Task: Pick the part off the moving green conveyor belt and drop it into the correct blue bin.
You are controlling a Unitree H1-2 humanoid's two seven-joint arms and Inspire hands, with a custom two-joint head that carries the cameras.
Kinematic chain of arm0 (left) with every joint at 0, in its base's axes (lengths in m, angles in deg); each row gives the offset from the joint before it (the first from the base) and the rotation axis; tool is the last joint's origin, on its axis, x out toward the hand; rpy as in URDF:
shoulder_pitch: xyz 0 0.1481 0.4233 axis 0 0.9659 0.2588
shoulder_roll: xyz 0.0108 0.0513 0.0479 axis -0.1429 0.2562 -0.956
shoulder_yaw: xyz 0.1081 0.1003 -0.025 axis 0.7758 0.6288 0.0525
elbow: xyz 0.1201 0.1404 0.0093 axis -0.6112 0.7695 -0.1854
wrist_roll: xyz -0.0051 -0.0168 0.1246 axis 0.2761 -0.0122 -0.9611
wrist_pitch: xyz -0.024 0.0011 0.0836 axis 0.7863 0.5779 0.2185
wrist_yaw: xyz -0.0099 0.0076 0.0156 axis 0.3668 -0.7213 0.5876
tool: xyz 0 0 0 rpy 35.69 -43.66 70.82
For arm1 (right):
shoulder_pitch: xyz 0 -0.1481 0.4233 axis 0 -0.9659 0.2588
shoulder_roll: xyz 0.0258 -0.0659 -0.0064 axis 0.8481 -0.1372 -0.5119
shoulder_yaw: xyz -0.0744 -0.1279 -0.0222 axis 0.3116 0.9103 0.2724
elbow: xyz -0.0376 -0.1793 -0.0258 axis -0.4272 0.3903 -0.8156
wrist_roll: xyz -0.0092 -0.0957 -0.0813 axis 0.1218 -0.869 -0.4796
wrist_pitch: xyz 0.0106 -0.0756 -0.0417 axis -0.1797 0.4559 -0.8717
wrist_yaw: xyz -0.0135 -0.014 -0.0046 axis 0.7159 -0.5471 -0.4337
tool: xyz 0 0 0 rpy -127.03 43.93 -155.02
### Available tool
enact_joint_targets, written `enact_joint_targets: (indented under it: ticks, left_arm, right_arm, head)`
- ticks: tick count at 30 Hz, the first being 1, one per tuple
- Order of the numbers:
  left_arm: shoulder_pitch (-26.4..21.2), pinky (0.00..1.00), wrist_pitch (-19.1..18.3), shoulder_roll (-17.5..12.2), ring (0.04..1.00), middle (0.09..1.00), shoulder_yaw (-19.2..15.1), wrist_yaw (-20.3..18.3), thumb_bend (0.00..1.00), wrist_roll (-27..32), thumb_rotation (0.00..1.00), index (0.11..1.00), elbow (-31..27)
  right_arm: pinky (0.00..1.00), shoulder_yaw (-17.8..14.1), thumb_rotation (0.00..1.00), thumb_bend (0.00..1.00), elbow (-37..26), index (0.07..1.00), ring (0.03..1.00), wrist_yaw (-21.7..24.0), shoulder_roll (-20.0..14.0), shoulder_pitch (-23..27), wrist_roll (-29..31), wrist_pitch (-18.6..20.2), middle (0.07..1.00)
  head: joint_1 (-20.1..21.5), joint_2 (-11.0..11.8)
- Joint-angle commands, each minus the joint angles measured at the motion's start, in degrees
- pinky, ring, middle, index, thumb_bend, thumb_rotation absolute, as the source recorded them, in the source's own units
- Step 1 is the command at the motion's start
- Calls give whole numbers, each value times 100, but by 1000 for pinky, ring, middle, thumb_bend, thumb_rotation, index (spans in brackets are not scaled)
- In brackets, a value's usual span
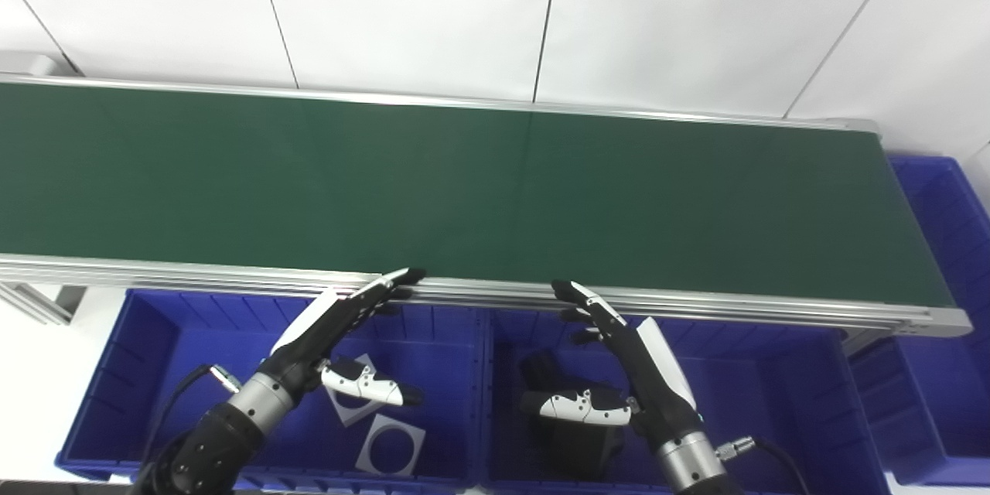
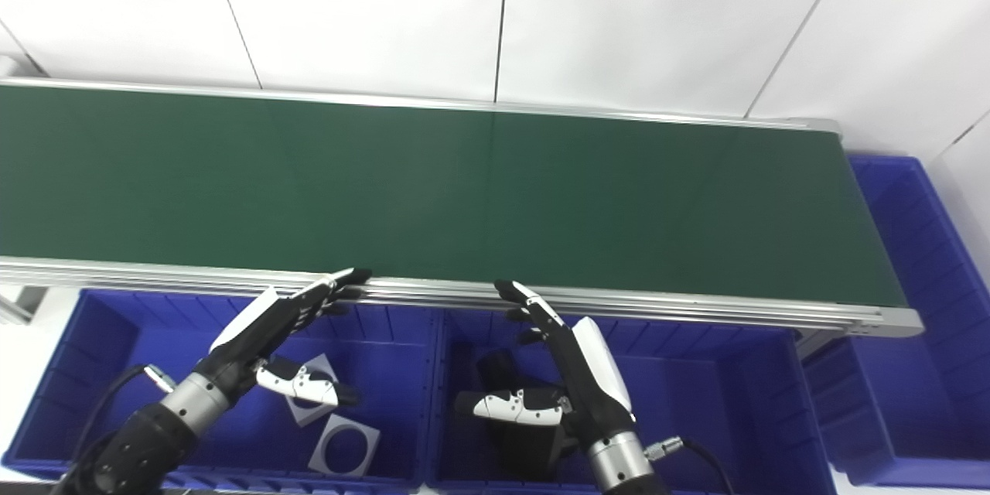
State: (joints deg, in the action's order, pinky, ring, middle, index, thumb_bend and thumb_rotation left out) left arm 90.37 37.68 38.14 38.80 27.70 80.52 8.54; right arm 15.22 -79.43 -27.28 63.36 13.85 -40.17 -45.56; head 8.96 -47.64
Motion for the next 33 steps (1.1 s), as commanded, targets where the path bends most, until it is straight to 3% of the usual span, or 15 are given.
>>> enact_joint_targets:
  ticks: [1, 6, 10, 33]
  left_arm:
    - [-31, 825, 409, 43, 891, 930, -104, 70, 911, 282, 279, 915, 12]
    - [25, 825, 651, 199, 866, 903, -261, 106, 909, 633, 230, 912, 187]
    - [53, 825, 854, 266, 861, 894, -325, 138, 896, 657, 207, 907, 288]
    - [122, 830, 1041, 326, 866, 889, -405, 387, 911, 155, 181, 868, 309]
  right_arm:
    - [738, 12, 167, 730, -297, 904, 828, 53, 22, 39, -110, 309, 893]
    - [748, 19, 141, 718, -366, 918, 839, 53, 44, -1, -144, 515, 903]
    - [768, 13, 143, 721, -319, 924, 846, -30, 52, -24, -131, 412, 900]
    - [749, 51, 187, 747, -306, 902, 824, -304, 65, -77, -365, 346, 878]
  head:
    - [-2, 6]
    - [-45, 41]
    - [-71, 59]
    - [-156, 131]
